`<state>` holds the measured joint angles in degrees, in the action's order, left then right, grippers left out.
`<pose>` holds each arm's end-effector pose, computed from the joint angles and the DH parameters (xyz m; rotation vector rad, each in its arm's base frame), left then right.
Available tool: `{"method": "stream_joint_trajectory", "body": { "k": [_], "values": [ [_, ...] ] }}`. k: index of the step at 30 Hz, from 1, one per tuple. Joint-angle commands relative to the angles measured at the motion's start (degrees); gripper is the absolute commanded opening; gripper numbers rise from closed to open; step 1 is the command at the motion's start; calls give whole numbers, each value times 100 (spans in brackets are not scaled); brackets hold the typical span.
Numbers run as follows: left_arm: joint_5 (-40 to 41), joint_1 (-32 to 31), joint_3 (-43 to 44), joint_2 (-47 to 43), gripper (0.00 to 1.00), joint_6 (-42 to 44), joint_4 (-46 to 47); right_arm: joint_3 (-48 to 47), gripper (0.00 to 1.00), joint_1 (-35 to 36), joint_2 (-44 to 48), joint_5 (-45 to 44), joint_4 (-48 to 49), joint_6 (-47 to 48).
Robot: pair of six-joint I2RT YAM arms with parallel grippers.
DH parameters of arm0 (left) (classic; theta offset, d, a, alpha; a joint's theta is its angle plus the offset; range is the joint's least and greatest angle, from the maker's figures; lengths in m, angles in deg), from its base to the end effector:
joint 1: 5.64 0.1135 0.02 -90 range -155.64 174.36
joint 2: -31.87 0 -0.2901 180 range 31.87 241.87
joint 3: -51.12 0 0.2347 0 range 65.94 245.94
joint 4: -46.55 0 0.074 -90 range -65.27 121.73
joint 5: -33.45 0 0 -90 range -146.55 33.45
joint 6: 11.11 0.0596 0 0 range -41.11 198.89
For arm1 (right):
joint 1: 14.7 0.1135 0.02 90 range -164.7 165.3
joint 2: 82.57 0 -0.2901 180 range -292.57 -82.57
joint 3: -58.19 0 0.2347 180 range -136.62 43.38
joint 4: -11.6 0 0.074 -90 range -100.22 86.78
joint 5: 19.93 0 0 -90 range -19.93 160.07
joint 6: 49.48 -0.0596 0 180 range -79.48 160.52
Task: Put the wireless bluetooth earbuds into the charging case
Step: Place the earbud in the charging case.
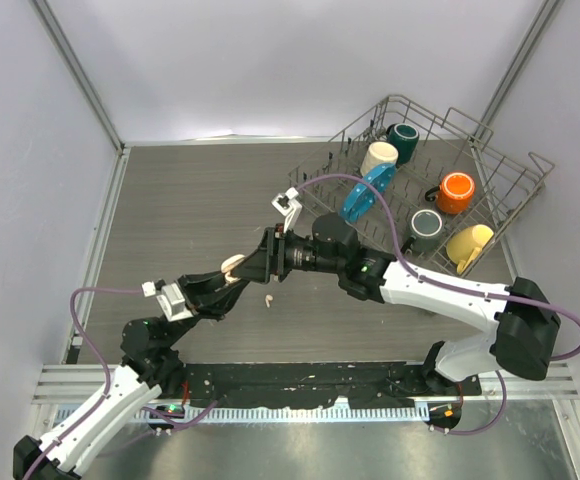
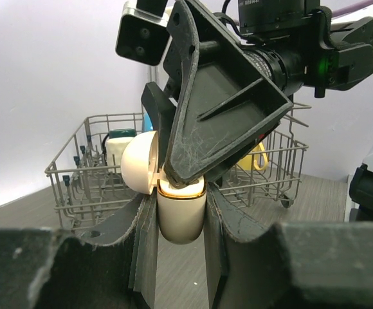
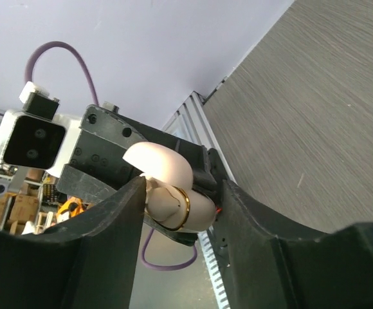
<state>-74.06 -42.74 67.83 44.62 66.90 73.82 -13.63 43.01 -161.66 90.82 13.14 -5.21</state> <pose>0.0554 -0.0644 0.2616 0.5128 0.9706 -0.9294 0.1568 0.2877 0.3557 -0.5200 1.8885 1.5915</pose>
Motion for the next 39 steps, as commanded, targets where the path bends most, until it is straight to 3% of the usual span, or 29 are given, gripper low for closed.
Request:
{"method": "stream_joint_trajectory", "body": {
  "k": [1, 3, 4, 11, 17, 22, 27, 34, 39],
  "values": [
    [240, 1, -329, -79, 0, 39, 133, -161, 65, 47, 245, -326, -212, 442],
    [328, 1, -365, -159, 0, 39, 81, -135, 71, 47, 359, -571, -238, 495],
    [389, 10, -400, -211, 0, 47, 54, -100, 83, 47, 403, -677, -239, 504],
    [714, 1, -523, -704, 0, 127, -428, 32, 87, 38, 877, -1231, -308, 776],
    [934, 1, -523, -985, 0, 197, -666, 462, 87, 47, 1501, -3030, -835, 743],
    [987, 1, -497, -1196, 0, 206, -728, 490, 86, 12, 1441, -4630, -2091, 303],
    [996, 1, -462, -1370, 0, 144, -693, 200, 84, 3, 580, -4896, -2979, -110],
    [944, 1, -295, -1504, 0, 153, -833, -72, 84, -6, -519, -4572, -2955, -532],
    [917, 1, -233, -1513, 0, 241, -877, -371, 70, -6, -1222, -4220, -2840, -770]
  ]
}}
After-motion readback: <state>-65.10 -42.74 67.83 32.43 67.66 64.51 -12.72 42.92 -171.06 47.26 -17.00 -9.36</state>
